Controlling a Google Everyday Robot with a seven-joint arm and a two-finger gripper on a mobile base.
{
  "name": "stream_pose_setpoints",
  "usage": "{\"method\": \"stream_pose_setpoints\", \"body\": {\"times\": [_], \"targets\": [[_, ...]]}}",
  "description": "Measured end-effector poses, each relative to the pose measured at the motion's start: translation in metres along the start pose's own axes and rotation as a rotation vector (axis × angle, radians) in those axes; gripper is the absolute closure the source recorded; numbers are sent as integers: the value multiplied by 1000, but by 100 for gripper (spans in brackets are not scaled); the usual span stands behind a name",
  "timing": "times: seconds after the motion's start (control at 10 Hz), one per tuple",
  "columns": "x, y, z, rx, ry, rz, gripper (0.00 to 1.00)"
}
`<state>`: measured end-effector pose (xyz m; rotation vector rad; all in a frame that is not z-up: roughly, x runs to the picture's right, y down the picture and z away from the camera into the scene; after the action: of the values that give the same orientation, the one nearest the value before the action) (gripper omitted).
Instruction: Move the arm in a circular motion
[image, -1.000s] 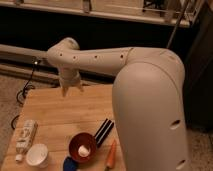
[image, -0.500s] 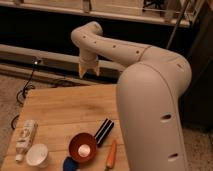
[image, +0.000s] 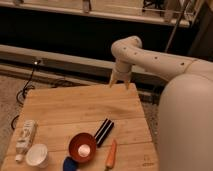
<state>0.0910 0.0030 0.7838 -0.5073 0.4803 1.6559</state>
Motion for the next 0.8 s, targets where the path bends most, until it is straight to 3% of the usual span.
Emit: {"method": "stream_pose_setpoints", "body": {"times": [0.1,0.3,0.5,0.6,0.8], "targets": [[27,-8,6,12,18,-1,35],[95,10,17,51,61,-86,35],[160,65,26,75,96,-236,35],[175,84,27,77,103,-283,35],[212,155,29,72,108,-449,35]]}}
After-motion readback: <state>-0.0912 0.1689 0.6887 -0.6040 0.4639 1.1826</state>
